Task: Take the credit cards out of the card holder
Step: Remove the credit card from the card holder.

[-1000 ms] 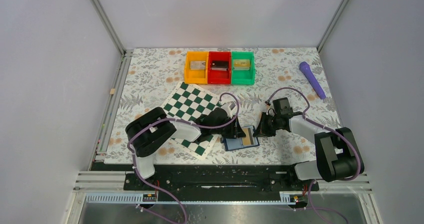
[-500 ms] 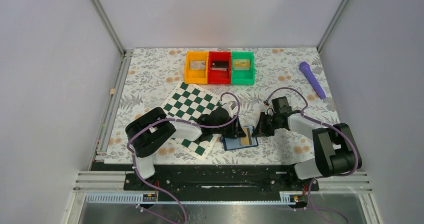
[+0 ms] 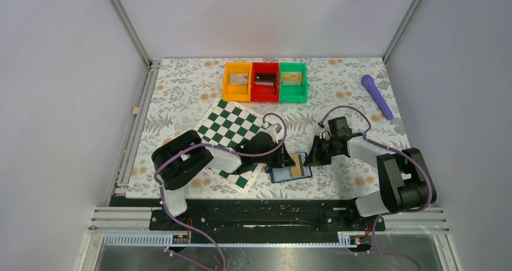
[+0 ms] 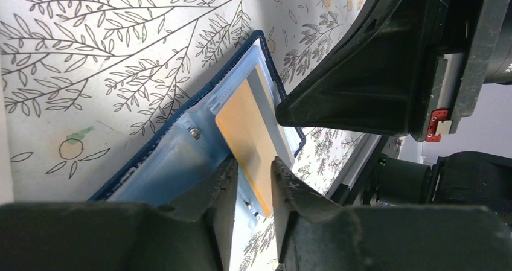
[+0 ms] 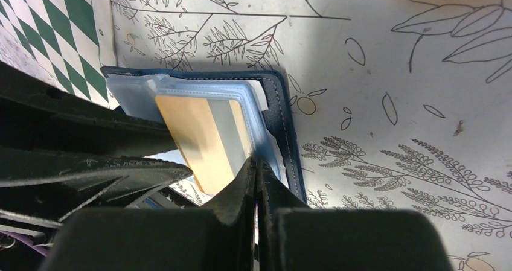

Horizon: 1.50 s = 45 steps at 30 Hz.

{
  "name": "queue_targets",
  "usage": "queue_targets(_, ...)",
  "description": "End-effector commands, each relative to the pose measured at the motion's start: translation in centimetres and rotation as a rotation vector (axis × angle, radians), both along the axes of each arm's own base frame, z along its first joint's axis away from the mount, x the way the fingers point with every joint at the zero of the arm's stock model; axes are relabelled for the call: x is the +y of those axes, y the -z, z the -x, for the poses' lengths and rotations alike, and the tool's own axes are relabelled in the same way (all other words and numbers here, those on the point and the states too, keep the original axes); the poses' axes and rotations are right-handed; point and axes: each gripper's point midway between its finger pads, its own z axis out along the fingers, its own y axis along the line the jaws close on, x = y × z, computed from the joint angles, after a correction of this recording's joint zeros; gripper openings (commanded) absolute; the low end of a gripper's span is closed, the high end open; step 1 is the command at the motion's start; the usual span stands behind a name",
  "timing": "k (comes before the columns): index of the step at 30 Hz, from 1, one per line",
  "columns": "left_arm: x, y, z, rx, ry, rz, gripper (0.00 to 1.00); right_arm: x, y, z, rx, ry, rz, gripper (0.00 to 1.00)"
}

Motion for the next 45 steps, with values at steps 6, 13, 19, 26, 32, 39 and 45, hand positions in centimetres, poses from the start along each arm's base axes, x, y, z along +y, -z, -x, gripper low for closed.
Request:
queue_targets(6, -1.3, -3.0, 0.5, -0.024, 0.032, 0.141, 0.0, -0.5, 0.2, -0.5, 0.012, 0.011, 0.061, 0.0)
queue_targets(13, -0.1, -2.3, 0.3, 0.003, 0.013, 0.135, 0.0, -1.1, 0.6, -0.5, 0.024, 0.034, 0.1, 0.0)
queue_targets(19, 0.8, -2.2, 0.3, 0.014, 0.005, 0.145, 0.0, -1.4, 0.8, -0.7, 0.039, 0.051, 0.12, 0.0)
queue_targets(26, 1.4, -1.8, 0.5, 0.021, 0.01, 0.115, 0.0, -1.5, 0.9, -0.7, 0.045, 0.056, 0.126, 0.0)
queue_targets(32, 1.1, -2.2, 0.6, 0.027, 0.028, 0.139, 0.0, -0.9, 0.1, -0.9, 0.013, 0.022, 0.081, 0.01)
queue_targets(39, 0.3, -2.8, 0.6, 0.027, 0.07, 0.137, 0.0, -0.4, -3.1, -2.0, -0.135, 0.072, 0.02, 0.14)
queue_targets(45, -0.5, -3.2, 0.7, 0.029, 0.104, 0.162, 0.0, 0.4, -5.0, -2.6, -0.169, 0.082, -0.034, 0.29)
